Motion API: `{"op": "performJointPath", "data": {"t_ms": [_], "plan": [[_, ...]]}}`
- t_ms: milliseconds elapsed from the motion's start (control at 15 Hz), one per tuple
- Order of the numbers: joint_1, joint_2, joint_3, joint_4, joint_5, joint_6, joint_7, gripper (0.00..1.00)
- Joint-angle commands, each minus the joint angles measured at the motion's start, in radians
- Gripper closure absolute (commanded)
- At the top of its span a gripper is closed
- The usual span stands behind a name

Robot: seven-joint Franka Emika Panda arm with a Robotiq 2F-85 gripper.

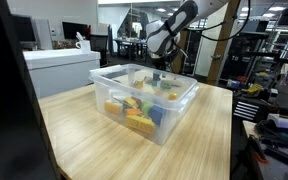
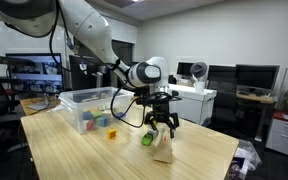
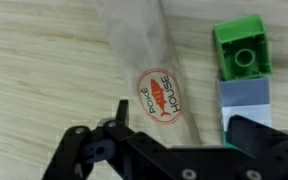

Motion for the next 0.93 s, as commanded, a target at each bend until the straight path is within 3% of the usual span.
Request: {"op": "performJointPath", "data": {"t_ms": [0, 533, 867], "plan": [[-0.046, 0.023, 0.044, 0.048, 0.002, -0.074, -0.045, 0.00], [-0.148, -0.013, 0.142, 0.121, 0.067, -0.229, -0.276, 0.00], [-0.158, -0.069, 0.167, 0.107, 0.107, -0.238, -0.364, 0.00]]}}
